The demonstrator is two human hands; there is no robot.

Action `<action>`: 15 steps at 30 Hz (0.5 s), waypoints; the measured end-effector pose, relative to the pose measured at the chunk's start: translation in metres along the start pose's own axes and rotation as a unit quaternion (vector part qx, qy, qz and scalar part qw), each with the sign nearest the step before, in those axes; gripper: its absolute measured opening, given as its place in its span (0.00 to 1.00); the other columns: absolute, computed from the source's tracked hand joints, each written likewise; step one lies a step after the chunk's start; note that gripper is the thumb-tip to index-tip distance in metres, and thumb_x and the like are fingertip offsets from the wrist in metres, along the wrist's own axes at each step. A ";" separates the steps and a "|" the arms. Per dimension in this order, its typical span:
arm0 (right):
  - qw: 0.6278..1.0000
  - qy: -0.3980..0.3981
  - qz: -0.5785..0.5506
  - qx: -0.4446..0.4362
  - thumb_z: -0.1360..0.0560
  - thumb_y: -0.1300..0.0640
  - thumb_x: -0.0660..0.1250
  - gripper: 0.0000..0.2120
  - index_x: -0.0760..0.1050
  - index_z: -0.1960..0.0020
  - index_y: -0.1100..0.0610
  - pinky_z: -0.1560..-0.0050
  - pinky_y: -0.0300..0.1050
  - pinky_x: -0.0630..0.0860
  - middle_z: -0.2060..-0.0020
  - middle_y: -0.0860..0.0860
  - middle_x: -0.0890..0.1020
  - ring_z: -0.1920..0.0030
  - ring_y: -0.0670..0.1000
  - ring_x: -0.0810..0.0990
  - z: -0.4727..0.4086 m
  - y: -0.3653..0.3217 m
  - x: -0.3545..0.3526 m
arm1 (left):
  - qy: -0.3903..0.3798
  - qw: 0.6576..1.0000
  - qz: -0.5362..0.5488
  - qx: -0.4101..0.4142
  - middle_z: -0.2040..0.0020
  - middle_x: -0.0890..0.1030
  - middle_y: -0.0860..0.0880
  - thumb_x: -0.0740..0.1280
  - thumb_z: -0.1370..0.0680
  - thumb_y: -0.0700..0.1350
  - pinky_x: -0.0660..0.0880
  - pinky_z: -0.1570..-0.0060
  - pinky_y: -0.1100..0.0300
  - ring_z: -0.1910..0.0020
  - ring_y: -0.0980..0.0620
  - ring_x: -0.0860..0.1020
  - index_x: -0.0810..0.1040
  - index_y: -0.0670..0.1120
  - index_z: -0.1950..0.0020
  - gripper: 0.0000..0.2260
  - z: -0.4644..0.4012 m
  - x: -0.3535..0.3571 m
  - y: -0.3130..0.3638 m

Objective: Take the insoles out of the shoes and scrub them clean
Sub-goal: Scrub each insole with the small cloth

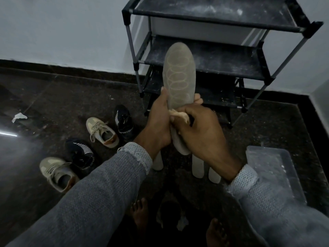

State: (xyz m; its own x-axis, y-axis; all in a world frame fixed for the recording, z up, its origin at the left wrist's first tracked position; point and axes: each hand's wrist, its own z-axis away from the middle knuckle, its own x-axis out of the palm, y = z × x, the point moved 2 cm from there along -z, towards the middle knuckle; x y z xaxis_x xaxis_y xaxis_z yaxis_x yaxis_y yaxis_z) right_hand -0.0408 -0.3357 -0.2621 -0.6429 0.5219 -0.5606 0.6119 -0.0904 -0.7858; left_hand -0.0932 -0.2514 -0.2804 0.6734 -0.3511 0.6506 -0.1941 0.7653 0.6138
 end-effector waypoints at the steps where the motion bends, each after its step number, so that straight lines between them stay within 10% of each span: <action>1: 1.000 -0.010 -0.005 -0.003 0.24 0.57 0.69 0.05 0.82 0.56 0.58 0.61 0.37 0.75 0.62 0.49 0.82 0.63 0.43 0.79 0.000 -0.001 0.000 | -0.002 1.000 -0.001 0.004 0.40 0.79 0.38 0.47 0.19 0.63 0.73 0.40 0.51 0.38 0.43 0.76 0.74 0.37 0.38 0.33 0.001 0.000 0.000; 6: 0.994 0.068 0.081 -0.005 0.25 0.55 0.69 0.07 0.80 0.59 0.56 0.61 0.37 0.72 0.64 0.49 0.80 0.63 0.45 0.76 -0.018 0.021 -0.020 | -0.025 1.000 -0.005 -0.003 0.58 0.83 0.42 0.48 0.18 0.60 0.81 0.61 0.58 0.61 0.48 0.83 0.80 0.39 0.48 0.29 0.004 0.008 -0.006; 15: 1.000 0.005 0.002 0.005 0.24 0.57 0.69 0.06 0.82 0.58 0.57 0.65 0.30 0.71 0.66 0.46 0.81 0.65 0.42 0.78 -0.003 0.002 -0.004 | -0.005 1.000 0.015 -0.005 0.36 0.76 0.37 0.50 0.19 0.62 0.75 0.41 0.52 0.38 0.42 0.76 0.68 0.37 0.30 0.32 0.005 0.008 -0.005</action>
State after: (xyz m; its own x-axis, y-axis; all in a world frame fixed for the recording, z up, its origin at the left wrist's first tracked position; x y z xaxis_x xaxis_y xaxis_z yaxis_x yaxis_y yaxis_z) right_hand -0.0351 -0.3354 -0.2603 -0.6349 0.5305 -0.5616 0.6107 -0.1006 -0.7854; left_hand -0.0906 -0.2603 -0.2761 0.6601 -0.3331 0.6733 -0.2068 0.7811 0.5892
